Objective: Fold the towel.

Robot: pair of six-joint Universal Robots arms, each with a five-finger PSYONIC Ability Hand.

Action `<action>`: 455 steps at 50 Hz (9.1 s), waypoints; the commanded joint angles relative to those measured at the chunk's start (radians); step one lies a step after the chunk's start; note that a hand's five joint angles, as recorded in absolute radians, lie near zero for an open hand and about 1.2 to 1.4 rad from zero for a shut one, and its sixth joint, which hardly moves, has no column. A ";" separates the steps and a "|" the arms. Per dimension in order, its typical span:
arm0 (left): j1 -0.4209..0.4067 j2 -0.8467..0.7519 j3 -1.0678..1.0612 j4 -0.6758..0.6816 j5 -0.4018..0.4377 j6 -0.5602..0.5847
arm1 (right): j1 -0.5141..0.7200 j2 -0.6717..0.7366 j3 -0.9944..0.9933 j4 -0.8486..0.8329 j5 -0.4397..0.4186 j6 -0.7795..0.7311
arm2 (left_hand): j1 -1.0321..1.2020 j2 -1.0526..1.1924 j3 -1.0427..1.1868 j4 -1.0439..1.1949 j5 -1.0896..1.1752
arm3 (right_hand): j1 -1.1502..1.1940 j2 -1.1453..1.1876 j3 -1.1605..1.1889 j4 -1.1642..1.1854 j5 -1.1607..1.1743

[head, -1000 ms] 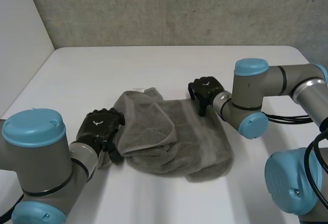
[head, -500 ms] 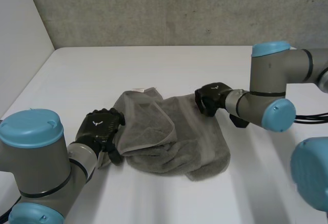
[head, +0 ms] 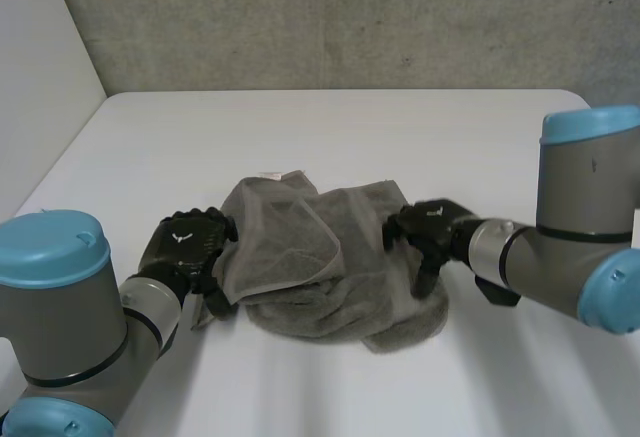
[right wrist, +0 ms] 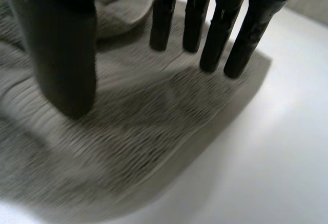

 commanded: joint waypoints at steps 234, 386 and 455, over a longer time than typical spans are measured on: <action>-0.007 -0.002 -0.076 0.086 0.080 -0.024 | -0.309 -0.101 0.494 -0.432 -0.115 0.158 | -0.020 -0.024 -0.025 -0.028 -0.011 | 0.565 0.558 0.565 0.564 0.555; 0.113 0.067 0.010 -0.190 0.120 0.350 | -0.217 -0.259 0.569 -0.388 -0.259 0.146 | 0.438 0.433 0.433 0.430 0.447 | 0.869 0.862 0.869 0.869 0.859; 0.267 -0.078 0.753 0.010 0.092 0.137 | -0.073 -0.252 -0.142 -0.606 -0.115 0.058 | 1.157 1.152 1.152 1.149 1.166 | 0.869 0.862 0.869 0.869 0.859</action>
